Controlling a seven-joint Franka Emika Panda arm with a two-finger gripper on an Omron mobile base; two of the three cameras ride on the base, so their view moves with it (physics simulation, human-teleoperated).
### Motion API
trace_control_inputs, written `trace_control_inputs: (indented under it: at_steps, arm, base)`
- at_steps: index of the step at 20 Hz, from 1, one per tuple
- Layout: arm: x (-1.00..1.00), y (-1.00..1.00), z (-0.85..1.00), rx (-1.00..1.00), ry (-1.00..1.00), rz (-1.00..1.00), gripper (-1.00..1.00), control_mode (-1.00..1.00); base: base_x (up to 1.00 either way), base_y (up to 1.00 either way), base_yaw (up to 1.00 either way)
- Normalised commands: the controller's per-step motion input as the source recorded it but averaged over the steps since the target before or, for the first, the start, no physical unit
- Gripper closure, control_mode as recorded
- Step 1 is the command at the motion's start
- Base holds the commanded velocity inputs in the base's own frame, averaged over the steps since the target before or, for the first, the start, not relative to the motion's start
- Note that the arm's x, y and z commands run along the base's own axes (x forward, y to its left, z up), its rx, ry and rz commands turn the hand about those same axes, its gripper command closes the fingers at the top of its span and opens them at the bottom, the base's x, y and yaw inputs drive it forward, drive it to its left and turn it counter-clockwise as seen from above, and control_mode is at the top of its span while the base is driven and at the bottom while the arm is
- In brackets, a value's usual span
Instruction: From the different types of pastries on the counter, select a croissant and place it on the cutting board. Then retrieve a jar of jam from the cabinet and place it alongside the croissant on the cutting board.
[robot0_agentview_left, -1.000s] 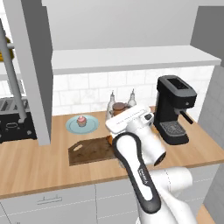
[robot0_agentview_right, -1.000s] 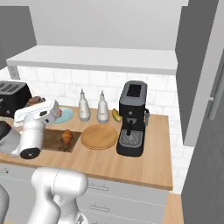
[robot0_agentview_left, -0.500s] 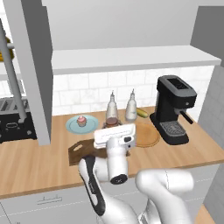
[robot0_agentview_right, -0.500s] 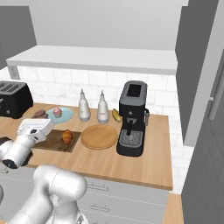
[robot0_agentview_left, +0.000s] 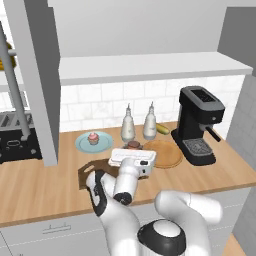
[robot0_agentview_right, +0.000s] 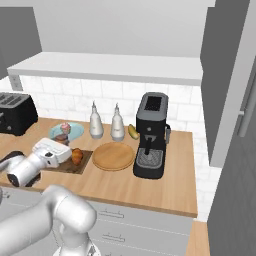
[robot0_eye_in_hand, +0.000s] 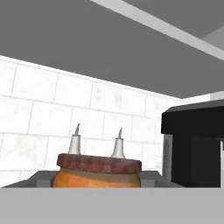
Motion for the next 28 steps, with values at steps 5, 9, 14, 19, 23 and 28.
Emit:
trace_control_inputs:
  at_steps: [5, 9, 14, 19, 23, 28]
  arm:
    - [-0.56, 1.00, -0.04, 0.10, 0.15, -0.22, 1.00, -1.00]
    - [-0.41, 0.97, 0.00, 0.12, 0.12, -0.19, 1.00, -1.00]
    - [0.23, 0.79, 0.00, 0.01, 0.01, -0.09, 1.00, -1.00]
    - [0.51, 0.32, -0.26, -0.10, -0.04, 0.00, 1.00, -1.00]
    - [0.29, 0.19, -0.52, -0.11, -0.15, 0.00, 1.00, -1.00]
    - [0.00, 0.09, -0.33, -0.02, -0.13, 0.00, 1.00, -1.00]
  base:
    - [0.00, 0.00, 0.00]
    - [0.00, 0.00, 0.00]
    - [0.00, 0.00, 0.00]
    - [0.00, 0.00, 0.00]
    - [0.00, 0.00, 0.00]
    - [0.00, 0.00, 0.00]
